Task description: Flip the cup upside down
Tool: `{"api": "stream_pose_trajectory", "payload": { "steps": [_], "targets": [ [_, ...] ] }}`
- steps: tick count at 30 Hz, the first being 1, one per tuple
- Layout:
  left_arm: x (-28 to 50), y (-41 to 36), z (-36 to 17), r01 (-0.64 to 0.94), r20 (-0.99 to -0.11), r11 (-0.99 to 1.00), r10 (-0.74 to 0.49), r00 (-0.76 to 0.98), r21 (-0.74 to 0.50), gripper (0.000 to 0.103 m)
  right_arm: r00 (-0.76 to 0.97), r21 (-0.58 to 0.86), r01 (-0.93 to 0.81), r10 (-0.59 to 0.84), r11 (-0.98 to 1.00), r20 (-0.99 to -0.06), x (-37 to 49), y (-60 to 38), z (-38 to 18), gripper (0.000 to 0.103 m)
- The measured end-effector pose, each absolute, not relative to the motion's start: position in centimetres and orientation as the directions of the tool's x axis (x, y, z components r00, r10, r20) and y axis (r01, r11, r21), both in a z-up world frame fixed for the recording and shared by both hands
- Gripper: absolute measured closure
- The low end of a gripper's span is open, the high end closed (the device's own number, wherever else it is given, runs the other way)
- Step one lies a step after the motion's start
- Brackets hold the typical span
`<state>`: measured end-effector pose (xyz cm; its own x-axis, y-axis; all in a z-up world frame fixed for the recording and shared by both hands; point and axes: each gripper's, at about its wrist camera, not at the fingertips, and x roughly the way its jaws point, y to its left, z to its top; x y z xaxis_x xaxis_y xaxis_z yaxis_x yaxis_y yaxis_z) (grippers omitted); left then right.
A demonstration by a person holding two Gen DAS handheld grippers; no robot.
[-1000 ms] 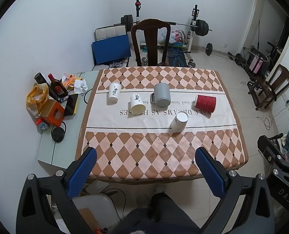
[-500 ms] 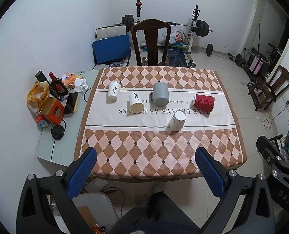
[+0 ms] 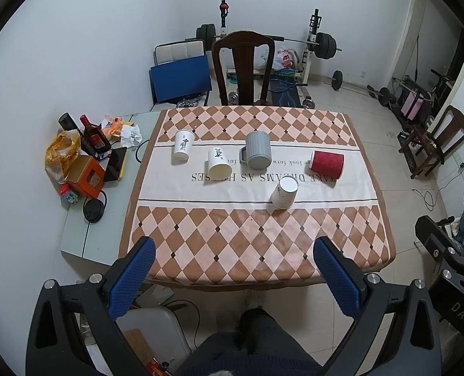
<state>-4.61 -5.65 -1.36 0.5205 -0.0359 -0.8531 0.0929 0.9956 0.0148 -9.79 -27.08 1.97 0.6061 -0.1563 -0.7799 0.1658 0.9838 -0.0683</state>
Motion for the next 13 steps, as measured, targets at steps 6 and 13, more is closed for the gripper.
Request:
{"api": "stream_pose_trajectory", "payload": {
  "steps": [6, 13],
  "targets": [
    [-5.1, -5.9, -1.4, 0.081, -0.855, 0.997, -0.032, 0.517, 0.012, 0.0, 0.606, -0.067, 0.166, -0.155, 0.984, -0.78, -9.7, -27.3, 1.9, 0.0],
    [-5.9, -6.3, -1.3, 0.084, -0.852, 0.996, -0.038, 0.522, 0.008, 0.0, 0.606, -0.066, 0.168, -0.156, 0.984, -0.78, -10.0, -27.3, 2.1, 0.0]
  ]
}}
